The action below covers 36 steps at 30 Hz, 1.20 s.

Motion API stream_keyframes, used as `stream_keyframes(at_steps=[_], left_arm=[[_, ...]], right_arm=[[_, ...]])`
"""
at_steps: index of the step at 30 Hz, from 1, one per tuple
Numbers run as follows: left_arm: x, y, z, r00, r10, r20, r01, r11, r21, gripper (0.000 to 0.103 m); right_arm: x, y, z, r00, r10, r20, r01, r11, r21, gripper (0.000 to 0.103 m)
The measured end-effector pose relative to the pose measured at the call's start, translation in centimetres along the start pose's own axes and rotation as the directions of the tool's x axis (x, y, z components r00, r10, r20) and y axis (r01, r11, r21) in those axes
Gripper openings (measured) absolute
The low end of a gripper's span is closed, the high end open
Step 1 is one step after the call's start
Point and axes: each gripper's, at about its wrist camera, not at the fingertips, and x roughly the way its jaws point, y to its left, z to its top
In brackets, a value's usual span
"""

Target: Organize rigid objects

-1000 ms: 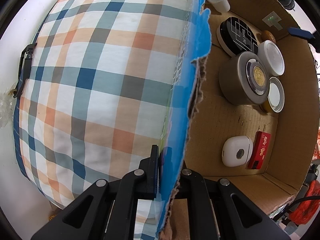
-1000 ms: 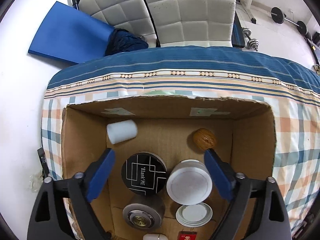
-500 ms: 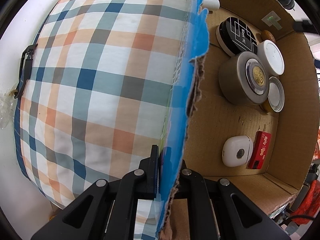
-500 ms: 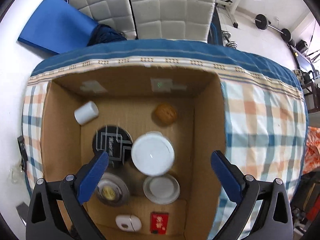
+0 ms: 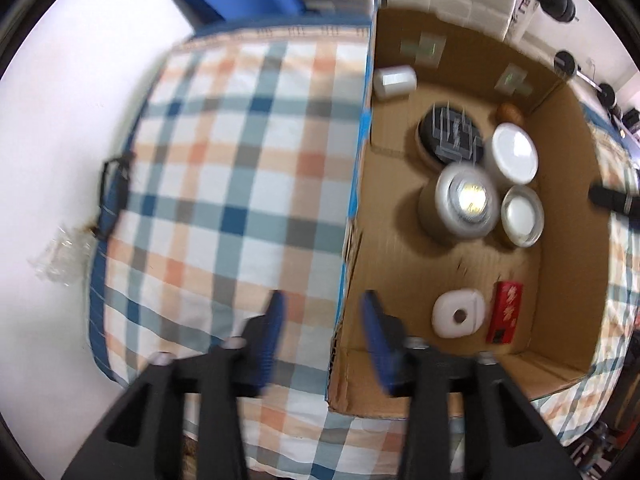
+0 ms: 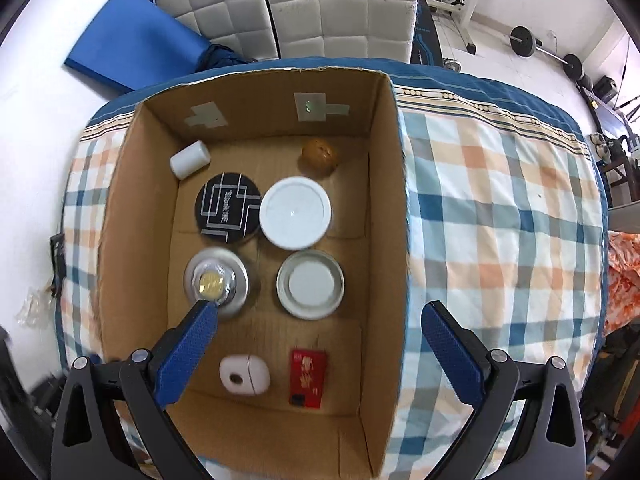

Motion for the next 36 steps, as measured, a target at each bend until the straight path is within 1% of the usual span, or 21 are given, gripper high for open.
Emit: stream_keyframes(at_steps=[1, 2, 4, 5, 6, 7, 10, 13, 16, 19, 23, 26, 29, 30, 36], left_arm=[[-0.8, 0.0, 0.4, 1.0, -0.008, 0.017, 0.008, 1.0, -0.002, 0.063], [-1.5, 0.0, 0.7, 0.999, -0.013, 0.039, 0.014, 1.0, -0.006, 0.068], [-3.1, -0.5, 1.2, 0.997, -0.016, 0.079, 0.017, 1.0, -0.004, 0.086], [-3.8, -0.6, 1.4, 0.995, -0.021, 0.094, 0.022, 1.0, -0.004, 0.091], [-4.6, -1.0, 1.6, 0.994, -0.027, 0.109, 0.028, 1.0, -0.003, 0.098], [-4.9, -1.0, 1.7, 0.993, -0.033, 0.117, 0.033, 0.999, -0.003, 0.101], [-6.5, -1.7, 2.0, 0.989, -0.04, 0.143, 0.04, 0.999, 0.006, 0.102], [-8.6, -2.8, 1.7, 0.984, -0.045, 0.171, 0.039, 0.998, 0.039, 0.102], [-10.8, -3.5, 1.3, 0.978, -0.054, 0.201, 0.042, 0.997, 0.064, 0.102], [-13.6, -4.2, 0.7, 0.97, -0.059, 0.235, 0.04, 0.995, 0.087, 0.102], [-18.1, -4.7, -0.6, 0.954, -0.094, 0.283, 0.065, 0.992, 0.109, 0.102], [-20.9, -4.9, -1.5, 0.947, -0.11, 0.302, 0.078, 0.99, 0.117, 0.102], [-23.0, -4.8, -2.2, 0.942, -0.119, 0.313, 0.083, 0.989, 0.125, 0.102], [-23.6, -4.8, -2.5, 0.94, -0.122, 0.318, 0.086, 0.989, 0.124, 0.102], [-26.2, -4.4, -4.0, 0.934, -0.123, 0.336, 0.086, 0.989, 0.122, 0.102]], right_arm=[[-0.6, -0.1, -0.6, 1.0, -0.004, 0.006, 0.004, 1.0, -0.003, 0.103], [-1.0, -0.2, -1.0, 1.0, -0.004, 0.012, 0.004, 1.0, -0.007, 0.103], [-2.1, -0.5, -2.0, 1.0, -0.001, 0.025, 0.001, 1.0, -0.009, 0.103], [-2.6, -0.6, -2.4, 1.0, -0.001, 0.03, 0.001, 1.0, -0.009, 0.103], [-3.2, -0.8, -2.9, 0.999, 0.004, 0.035, -0.004, 1.0, -0.009, 0.103], [-3.6, -1.0, -3.3, 0.999, 0.006, 0.039, -0.006, 1.0, -0.008, 0.103], [-5.2, -1.7, -4.5, 0.999, 0.014, 0.05, -0.014, 1.0, 0.002, 0.103], [-6.9, -2.6, -5.7, 0.997, 0.038, 0.061, -0.039, 0.999, 0.023, 0.103], [-9.2, -3.4, -6.7, 0.996, 0.043, 0.083, -0.047, 0.998, 0.043, 0.103], [-12.5, -4.2, -7.7, 0.99, 0.056, 0.127, -0.063, 0.996, 0.056, 0.103], [-17.2, -5.1, -9.1, 0.982, 0.063, 0.178, -0.075, 0.995, 0.063, 0.103], [-20.7, -5.6, -10.3, 0.976, 0.06, 0.211, -0.077, 0.994, 0.073, 0.103], [-23.7, -5.9, -11.5, 0.969, 0.08, 0.234, -0.1, 0.992, 0.074, 0.103], [-24.6, -5.8, -12.0, 0.967, 0.076, 0.244, -0.097, 0.993, 0.072, 0.103], [-28.0, -5.7, -14.2, 0.963, 0.081, 0.258, -0.1, 0.993, 0.064, 0.103]])
